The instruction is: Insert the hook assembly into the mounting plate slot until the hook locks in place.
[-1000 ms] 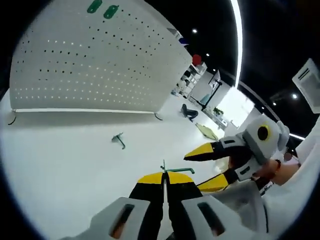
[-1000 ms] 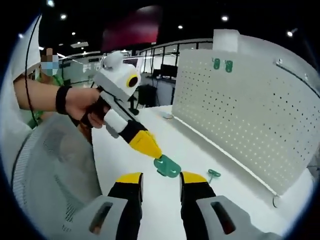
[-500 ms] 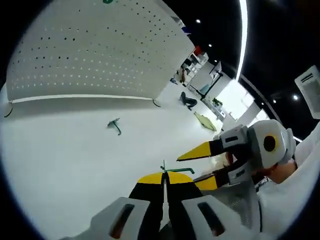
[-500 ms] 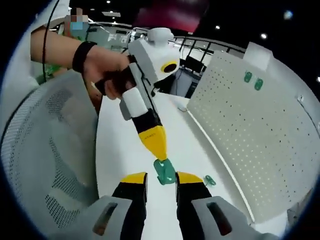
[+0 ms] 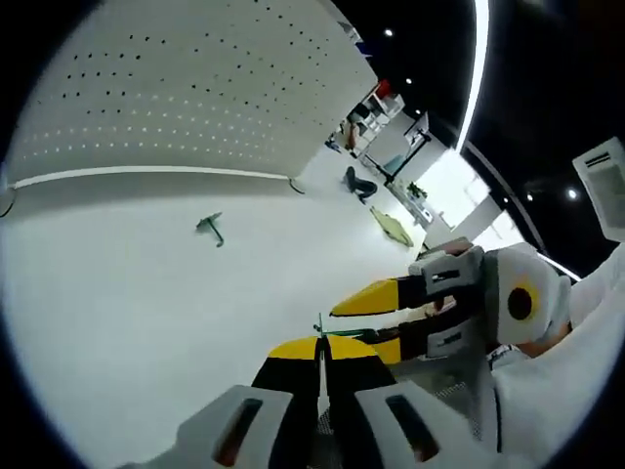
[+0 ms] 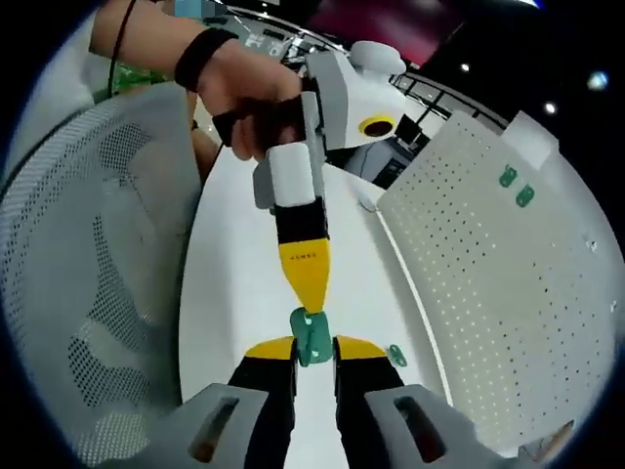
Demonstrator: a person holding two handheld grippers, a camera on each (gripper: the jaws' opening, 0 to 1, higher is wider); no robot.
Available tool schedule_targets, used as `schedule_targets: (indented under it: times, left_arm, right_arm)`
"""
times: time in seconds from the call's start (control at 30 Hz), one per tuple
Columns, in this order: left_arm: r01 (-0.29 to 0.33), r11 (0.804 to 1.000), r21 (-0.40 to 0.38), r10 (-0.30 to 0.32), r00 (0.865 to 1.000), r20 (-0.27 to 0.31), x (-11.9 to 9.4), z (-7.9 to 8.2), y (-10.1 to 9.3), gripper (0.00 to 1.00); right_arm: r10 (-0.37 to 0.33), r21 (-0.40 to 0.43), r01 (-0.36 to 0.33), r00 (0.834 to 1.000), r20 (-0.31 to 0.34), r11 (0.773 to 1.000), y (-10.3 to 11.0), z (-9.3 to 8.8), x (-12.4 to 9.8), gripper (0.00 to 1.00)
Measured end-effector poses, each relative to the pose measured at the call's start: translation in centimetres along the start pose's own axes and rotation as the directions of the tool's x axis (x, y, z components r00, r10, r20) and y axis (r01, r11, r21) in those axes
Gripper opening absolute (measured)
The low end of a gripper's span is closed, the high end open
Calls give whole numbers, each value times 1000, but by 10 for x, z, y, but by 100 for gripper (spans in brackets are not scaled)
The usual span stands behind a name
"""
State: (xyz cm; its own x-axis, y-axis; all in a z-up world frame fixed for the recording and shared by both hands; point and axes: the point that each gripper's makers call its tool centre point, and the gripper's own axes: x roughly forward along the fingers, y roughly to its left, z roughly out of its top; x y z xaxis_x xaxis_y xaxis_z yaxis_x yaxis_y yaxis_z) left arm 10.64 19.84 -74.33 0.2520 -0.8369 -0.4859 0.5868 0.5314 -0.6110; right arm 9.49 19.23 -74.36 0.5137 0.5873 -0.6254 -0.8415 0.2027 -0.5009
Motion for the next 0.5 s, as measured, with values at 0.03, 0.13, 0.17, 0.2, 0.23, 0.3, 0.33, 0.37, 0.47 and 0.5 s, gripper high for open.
schedule_targets:
  times: [0.03,0.13,0.17,0.2,0.23,0.3,0.33,0.37,0.47,0.5]
  left_arm:
    - [0,1000,-3,0,1000,0,0,0,0,2]
    - [3,1000,-13,-3,1000,-2,1,0,0,2]
    - [6,1000,-14,-6,1000,-6,1,0,-1,2]
    - [7,1000,-15,-7,1000,-8,0,0,-1,2]
    - [9,1000,-17,-10,1000,-6,0,1,-1,2]
    - [14,1000,-22,-14,1000,-15,-1,0,-1,2]
    - [15,1000,-23,-15,1000,-17,-1,0,-1,2]
    - [18,1000,-25,-19,999,-25,-1,-1,-1,2]
    - [19,1000,-22,-20,1000,-25,-1,0,-1,2]
    - [25,999,-27,-26,999,-31,-1,0,-2,2]
  right_arm:
    - [1,-2,-1,1000,2,1000,0,1,0,12]
    - [5,-5,-5,1000,-3,1000,1,0,0,9]
    - [6,-7,-6,1000,-4,1000,1,0,0,9]
    - [8,-8,-8,1000,-3,1000,1,1,0,8]
    - [10,-8,-10,1000,-1,1000,2,1,0,6]
    - [17,-11,-17,1000,-2,1000,3,1,1,6]
    - [18,-15,-19,1000,-4,1000,4,1,1,5]
    - [23,-19,-23,1000,-6,1000,5,1,1,5]
    - [25,-25,-25,1000,-8,999,5,1,1,3]
    - [26,-25,-26,1000,-9,999,6,1,1,3]
